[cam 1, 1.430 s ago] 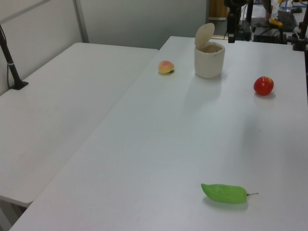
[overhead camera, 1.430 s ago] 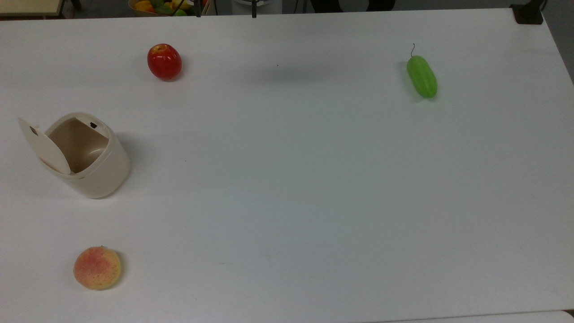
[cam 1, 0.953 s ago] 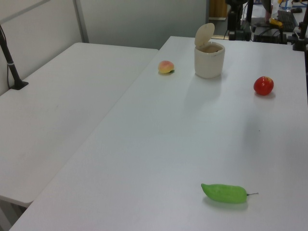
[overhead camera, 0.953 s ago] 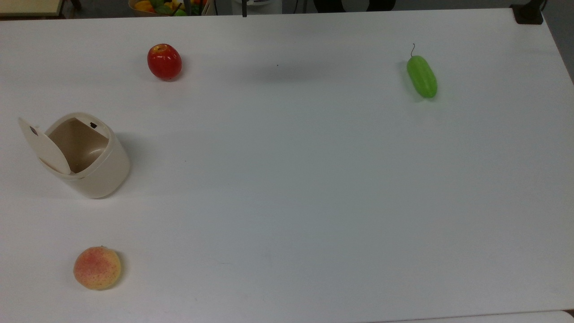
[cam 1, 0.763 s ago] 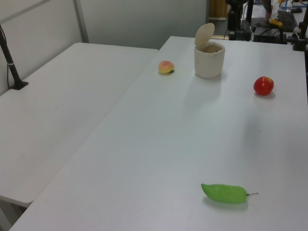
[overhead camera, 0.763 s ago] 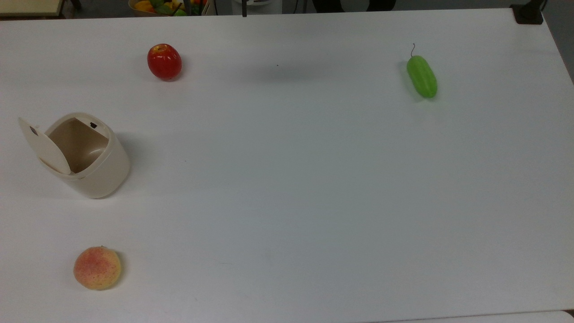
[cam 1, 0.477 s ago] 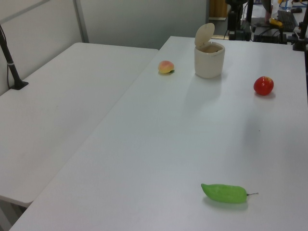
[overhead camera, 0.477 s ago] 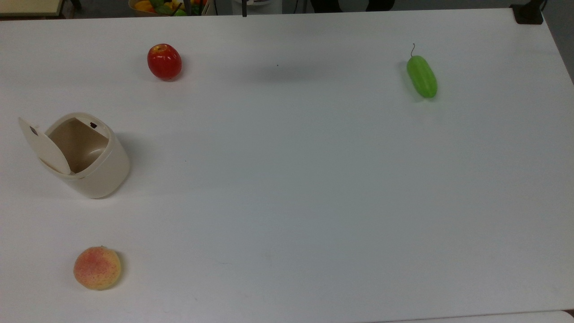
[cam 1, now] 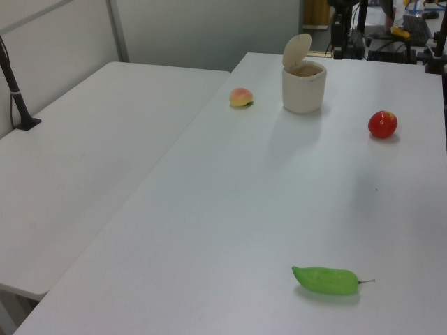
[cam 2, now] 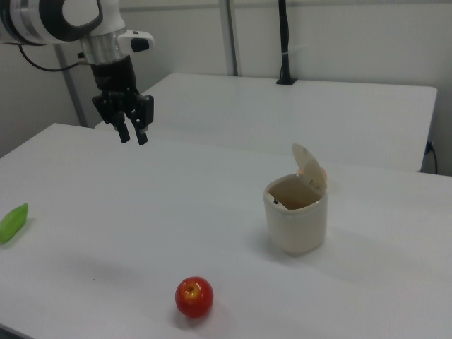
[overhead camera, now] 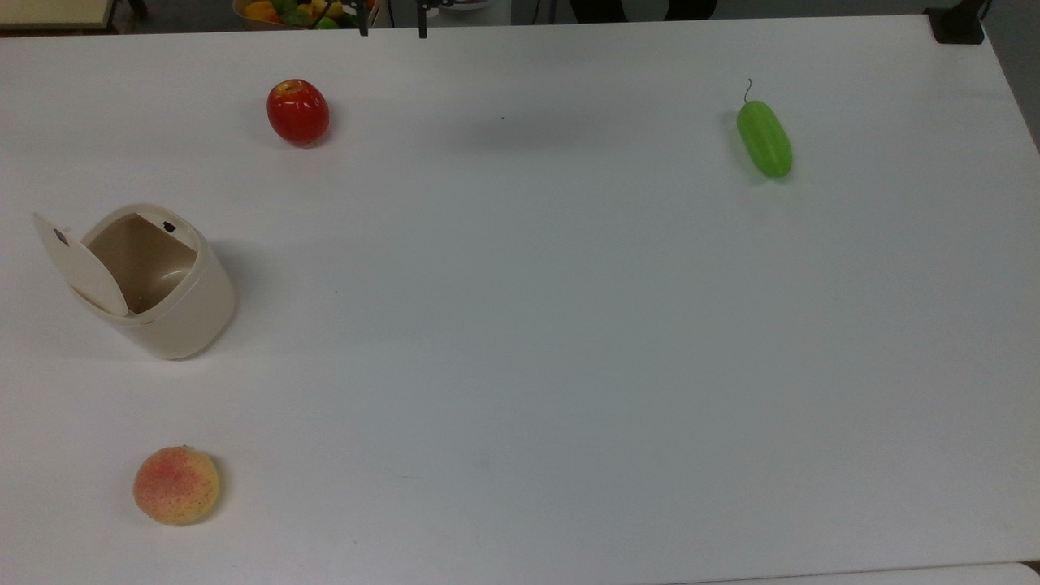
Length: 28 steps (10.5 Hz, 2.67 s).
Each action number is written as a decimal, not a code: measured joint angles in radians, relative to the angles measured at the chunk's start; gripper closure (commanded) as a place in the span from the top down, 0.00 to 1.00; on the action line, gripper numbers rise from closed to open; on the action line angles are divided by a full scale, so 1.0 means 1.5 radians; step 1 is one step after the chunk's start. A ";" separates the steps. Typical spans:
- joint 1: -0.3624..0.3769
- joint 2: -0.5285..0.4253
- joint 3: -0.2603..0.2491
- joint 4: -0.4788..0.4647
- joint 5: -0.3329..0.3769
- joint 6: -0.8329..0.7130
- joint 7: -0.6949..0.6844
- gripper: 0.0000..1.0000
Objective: Close garbage bin
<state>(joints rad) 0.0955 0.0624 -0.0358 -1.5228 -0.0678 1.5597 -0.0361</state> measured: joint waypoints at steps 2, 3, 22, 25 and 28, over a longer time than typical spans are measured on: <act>0.000 0.000 0.000 0.000 0.000 0.000 0.000 0.00; 0.000 0.000 0.000 0.000 0.000 0.000 0.000 0.00; -0.263 0.148 -0.007 0.015 0.000 0.561 0.161 0.00; -0.263 0.188 -0.007 0.015 0.000 0.638 0.163 0.00; -0.263 0.225 -0.007 0.017 0.000 0.684 0.166 0.00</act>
<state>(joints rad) -0.2989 0.4005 -0.0456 -1.4979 -0.0678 2.5855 0.2123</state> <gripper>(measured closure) 0.991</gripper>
